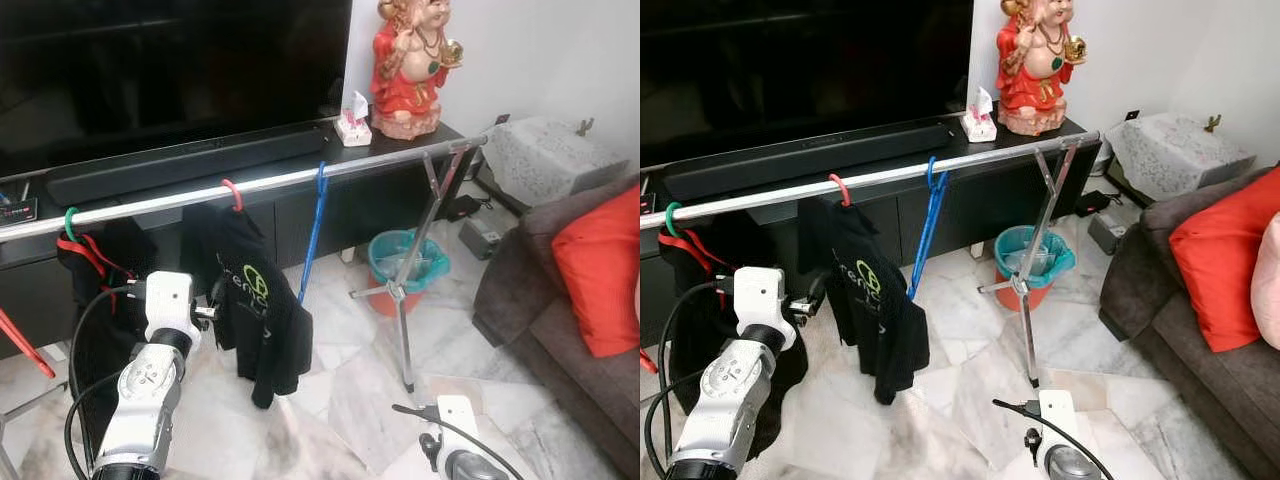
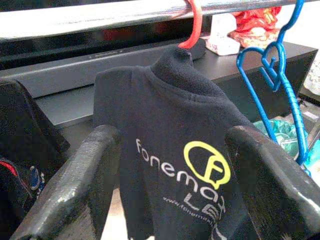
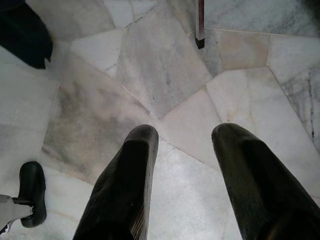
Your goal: Hang hanger
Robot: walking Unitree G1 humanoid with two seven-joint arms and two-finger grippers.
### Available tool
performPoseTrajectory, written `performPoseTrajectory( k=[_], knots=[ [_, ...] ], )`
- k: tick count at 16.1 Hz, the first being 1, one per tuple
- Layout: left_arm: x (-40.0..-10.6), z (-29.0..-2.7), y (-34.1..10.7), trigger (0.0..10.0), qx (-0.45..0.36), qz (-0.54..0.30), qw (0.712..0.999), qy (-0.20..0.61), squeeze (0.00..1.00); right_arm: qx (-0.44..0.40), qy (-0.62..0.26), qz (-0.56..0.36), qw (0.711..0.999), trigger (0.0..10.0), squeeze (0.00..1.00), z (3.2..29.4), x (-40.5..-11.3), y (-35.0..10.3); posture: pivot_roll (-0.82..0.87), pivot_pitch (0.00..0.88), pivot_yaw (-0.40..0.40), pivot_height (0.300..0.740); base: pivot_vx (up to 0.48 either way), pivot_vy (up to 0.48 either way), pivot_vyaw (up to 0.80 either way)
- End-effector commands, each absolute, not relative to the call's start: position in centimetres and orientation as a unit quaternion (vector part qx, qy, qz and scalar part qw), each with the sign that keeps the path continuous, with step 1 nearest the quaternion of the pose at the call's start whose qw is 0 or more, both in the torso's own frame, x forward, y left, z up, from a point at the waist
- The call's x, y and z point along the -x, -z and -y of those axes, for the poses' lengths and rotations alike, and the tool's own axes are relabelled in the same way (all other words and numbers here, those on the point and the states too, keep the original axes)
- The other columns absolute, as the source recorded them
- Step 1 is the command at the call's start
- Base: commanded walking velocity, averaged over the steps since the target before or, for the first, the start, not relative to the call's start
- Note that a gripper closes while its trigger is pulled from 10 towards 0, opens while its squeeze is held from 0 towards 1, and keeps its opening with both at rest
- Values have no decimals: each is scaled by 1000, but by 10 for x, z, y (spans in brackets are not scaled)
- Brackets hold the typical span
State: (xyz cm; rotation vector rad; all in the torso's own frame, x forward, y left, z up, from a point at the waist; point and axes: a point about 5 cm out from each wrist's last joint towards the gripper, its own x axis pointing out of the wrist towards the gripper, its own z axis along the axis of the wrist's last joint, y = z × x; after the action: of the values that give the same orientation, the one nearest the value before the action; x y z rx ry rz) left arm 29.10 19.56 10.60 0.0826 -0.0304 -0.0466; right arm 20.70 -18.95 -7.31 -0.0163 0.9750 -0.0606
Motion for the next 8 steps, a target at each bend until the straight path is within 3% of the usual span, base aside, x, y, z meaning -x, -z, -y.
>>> performPoseTrajectory(
  k=[1, 8],
  knots=[
    [-292, -195, -113, 10000, -41, 26, 999, 24, 0, 3, 35, -468, 883, 10000, 0, 190, -205, 74, 98, 0, -51, 740, 247, 0, 0],
    [-293, -194, -114, 10000, -35, 28, 999, 25, 0, 5, 34, -468, 883, 10000, 0, 191, -205, 74, 101, 0, -57, 740, 296, 0, 0]
  ],
)
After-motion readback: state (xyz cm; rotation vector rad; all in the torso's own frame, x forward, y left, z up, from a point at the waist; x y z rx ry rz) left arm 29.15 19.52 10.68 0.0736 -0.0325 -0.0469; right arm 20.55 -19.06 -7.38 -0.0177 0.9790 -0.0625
